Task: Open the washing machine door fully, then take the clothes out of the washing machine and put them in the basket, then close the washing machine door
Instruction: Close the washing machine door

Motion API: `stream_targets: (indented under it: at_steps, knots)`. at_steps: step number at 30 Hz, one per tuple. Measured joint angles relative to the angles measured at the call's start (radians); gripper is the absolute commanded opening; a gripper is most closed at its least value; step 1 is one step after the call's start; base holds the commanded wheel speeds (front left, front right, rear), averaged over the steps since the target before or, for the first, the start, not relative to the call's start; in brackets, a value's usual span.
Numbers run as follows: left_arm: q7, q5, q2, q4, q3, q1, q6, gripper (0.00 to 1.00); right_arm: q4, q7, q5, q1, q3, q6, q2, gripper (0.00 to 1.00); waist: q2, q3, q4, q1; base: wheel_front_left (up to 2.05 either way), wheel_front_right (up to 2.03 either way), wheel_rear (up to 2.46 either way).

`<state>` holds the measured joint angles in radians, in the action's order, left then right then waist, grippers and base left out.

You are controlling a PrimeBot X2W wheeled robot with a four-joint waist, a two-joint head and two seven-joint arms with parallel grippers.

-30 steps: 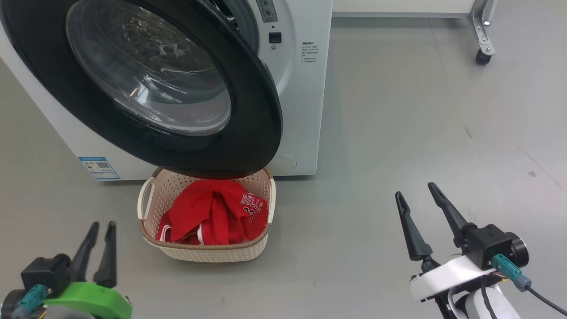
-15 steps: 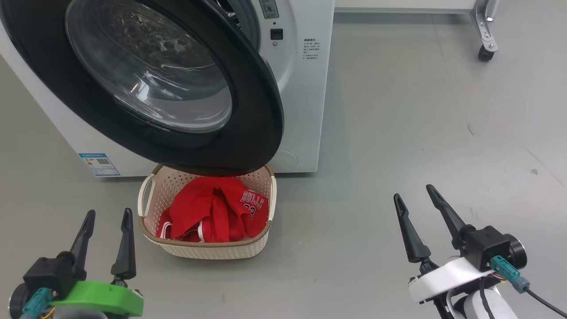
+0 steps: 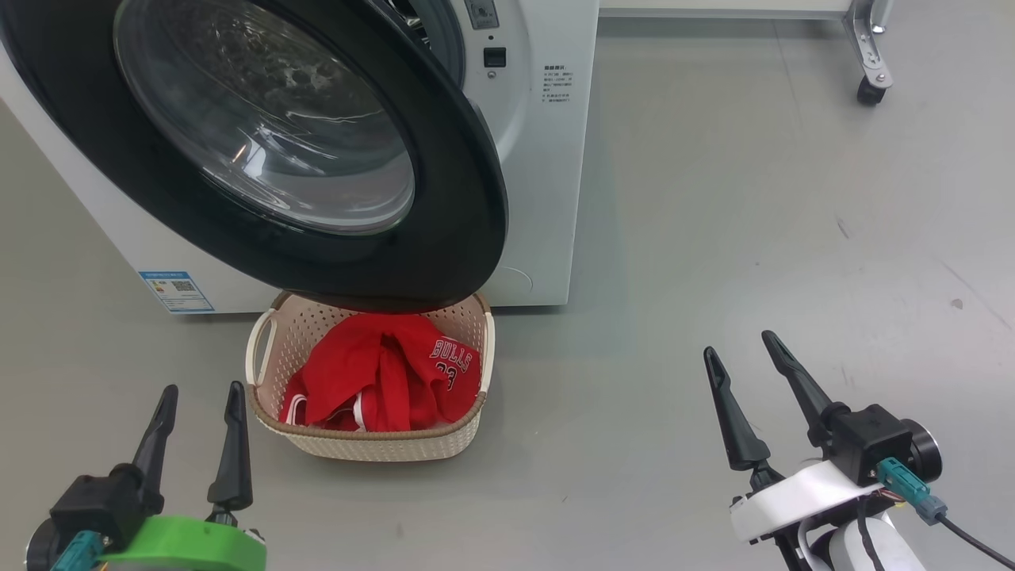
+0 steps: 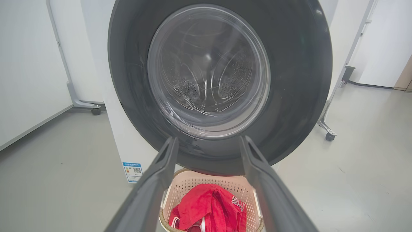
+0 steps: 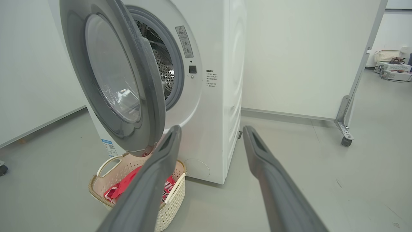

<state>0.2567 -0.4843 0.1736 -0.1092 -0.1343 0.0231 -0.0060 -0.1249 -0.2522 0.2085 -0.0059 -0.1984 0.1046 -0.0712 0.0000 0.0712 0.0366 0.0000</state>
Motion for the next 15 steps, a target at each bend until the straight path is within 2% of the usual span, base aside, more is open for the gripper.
stream_targets:
  at_steps: [15]
  knots:
    - [0.000, 0.046, -0.031, 0.011, 0.037, 0.009, -0.035, 1.00, -0.001, 0.000, 0.000, 0.000, 0.000, 0.000, 0.001, 1.00, 0.0000, 0.006, -0.001, 0.0000, 0.00, 0.00, 0.00]
